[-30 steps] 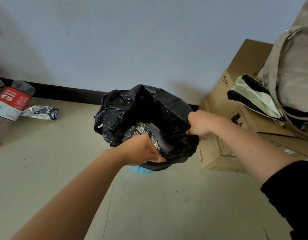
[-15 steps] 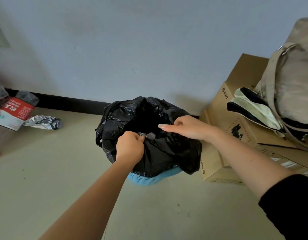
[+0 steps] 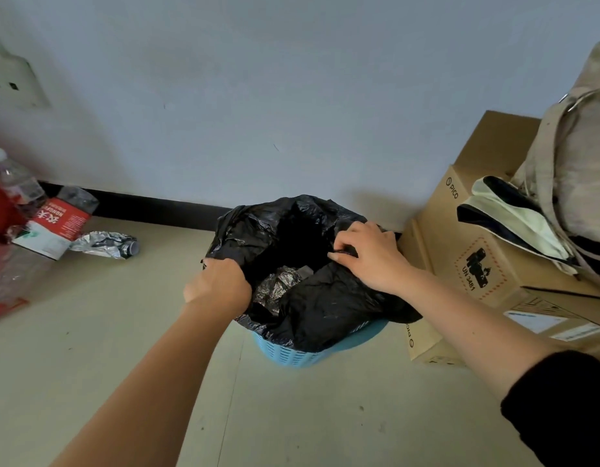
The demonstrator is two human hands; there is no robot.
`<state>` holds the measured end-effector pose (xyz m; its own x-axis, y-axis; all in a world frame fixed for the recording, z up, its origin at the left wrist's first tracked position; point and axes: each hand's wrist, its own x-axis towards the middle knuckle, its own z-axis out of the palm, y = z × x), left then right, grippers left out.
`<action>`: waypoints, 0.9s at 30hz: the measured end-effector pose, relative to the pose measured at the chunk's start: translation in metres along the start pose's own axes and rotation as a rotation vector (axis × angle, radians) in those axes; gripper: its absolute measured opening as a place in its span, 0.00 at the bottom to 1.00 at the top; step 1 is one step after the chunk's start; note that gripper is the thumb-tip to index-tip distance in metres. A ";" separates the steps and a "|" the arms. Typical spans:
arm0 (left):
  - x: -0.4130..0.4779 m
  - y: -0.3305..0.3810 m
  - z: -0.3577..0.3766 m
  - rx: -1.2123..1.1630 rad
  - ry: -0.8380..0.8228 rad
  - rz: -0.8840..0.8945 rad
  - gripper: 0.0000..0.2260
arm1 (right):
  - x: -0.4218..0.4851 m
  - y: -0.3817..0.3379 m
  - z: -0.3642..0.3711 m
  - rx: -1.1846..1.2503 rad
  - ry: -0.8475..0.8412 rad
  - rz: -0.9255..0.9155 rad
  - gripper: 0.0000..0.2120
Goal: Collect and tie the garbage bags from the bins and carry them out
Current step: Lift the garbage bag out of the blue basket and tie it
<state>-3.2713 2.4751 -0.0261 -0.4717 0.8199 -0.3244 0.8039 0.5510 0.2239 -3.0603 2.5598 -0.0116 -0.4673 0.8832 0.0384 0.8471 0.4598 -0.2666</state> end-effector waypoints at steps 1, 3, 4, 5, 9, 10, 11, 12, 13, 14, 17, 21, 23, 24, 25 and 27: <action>-0.001 -0.002 -0.003 0.055 0.019 0.039 0.13 | 0.000 0.003 0.002 -0.075 0.005 0.021 0.11; -0.004 0.001 -0.005 0.162 0.060 0.094 0.10 | 0.001 0.008 0.004 -0.251 0.019 0.121 0.25; -0.006 0.005 -0.004 0.211 0.071 0.105 0.11 | 0.001 0.011 0.004 -0.321 0.014 0.191 0.34; -0.008 0.009 -0.002 0.260 0.086 0.109 0.14 | 0.002 0.013 0.005 -0.367 0.007 0.257 0.40; -0.008 0.018 0.007 0.391 0.140 0.201 0.25 | 0.000 0.016 0.014 -0.424 -0.026 0.361 0.41; -0.007 0.019 0.008 0.383 0.138 0.244 0.25 | 0.000 0.016 0.016 -0.419 -0.039 0.372 0.39; -0.005 0.020 0.009 0.371 0.136 0.282 0.24 | 0.000 0.015 0.017 -0.409 -0.055 0.388 0.38; -0.003 0.021 0.010 0.353 0.130 0.320 0.23 | 0.001 0.014 0.018 -0.400 -0.077 0.404 0.35; 0.000 0.020 0.012 0.332 0.118 0.355 0.21 | 0.001 0.014 0.019 -0.394 -0.100 0.414 0.30; 0.003 0.020 0.015 0.308 0.096 0.388 0.20 | 0.002 0.013 0.020 -0.392 -0.110 0.412 0.23; 0.009 0.015 0.023 0.305 0.028 0.467 0.17 | 0.003 0.014 0.022 -0.360 -0.108 0.368 0.05; 0.010 0.013 0.029 0.235 -0.005 0.486 0.15 | 0.008 0.005 0.026 0.056 -0.127 0.262 0.10; 0.004 0.016 0.028 0.173 -0.033 0.493 0.15 | 0.010 0.001 0.026 0.212 -0.137 0.252 0.11; 0.001 0.017 0.027 0.171 -0.008 0.498 0.15 | 0.011 -0.001 0.024 0.256 -0.176 0.275 0.11; -0.001 0.019 0.025 0.190 0.045 0.506 0.14 | 0.013 0.000 0.023 0.293 -0.234 0.307 0.16; -0.005 0.021 0.022 0.259 0.136 0.506 0.11 | 0.016 -0.001 0.019 0.357 -0.378 0.370 0.44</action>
<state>-3.2439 2.4795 -0.0405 -0.0340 0.9932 -0.1112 0.9956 0.0434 0.0830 -3.0732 2.5720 -0.0288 -0.2726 0.8542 -0.4428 0.8634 0.0140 -0.5044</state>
